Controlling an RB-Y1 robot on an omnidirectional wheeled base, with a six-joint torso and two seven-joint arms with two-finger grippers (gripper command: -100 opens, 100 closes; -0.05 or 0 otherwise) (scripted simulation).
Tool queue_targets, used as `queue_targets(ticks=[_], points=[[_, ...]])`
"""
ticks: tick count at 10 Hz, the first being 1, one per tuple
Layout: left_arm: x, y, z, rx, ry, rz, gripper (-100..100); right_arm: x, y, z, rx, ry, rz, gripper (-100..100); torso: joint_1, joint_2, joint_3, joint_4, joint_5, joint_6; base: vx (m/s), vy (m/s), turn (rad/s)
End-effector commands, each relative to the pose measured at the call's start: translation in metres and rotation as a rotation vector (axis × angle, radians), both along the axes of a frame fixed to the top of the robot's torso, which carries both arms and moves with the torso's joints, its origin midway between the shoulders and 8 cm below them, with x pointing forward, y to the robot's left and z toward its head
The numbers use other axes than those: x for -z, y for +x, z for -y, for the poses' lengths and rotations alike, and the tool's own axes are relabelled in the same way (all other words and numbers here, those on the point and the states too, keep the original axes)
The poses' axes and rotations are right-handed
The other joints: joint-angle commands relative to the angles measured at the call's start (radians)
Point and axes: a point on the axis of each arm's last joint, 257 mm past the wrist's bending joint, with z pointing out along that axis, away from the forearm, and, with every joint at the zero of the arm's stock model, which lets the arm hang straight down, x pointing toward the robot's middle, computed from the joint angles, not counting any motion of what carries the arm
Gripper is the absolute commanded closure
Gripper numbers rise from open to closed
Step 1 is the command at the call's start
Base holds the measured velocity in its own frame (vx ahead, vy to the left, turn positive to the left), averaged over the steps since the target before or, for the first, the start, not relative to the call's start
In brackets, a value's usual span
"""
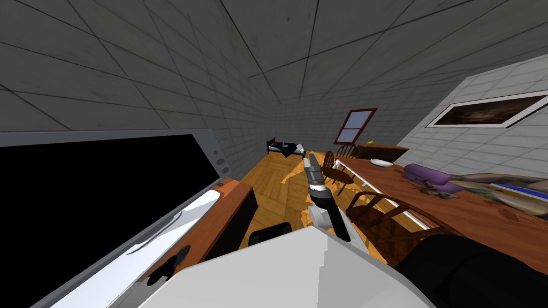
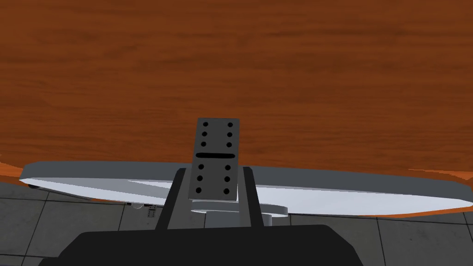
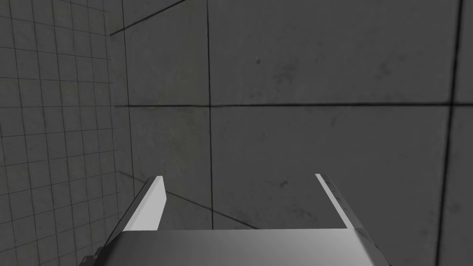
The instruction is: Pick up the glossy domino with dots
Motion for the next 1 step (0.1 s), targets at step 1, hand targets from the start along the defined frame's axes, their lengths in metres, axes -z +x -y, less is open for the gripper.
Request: queue_targets(ticks=[1], points=[[0.0000,0.0000,0.0000,0.000,0.000,0.000,0,0.0000,0.0000,0.0000,0.000,0.000,0.000,0,0.000,0.000,0.000,0.000,0.000,0.000,0.000,0.000,0.000]])
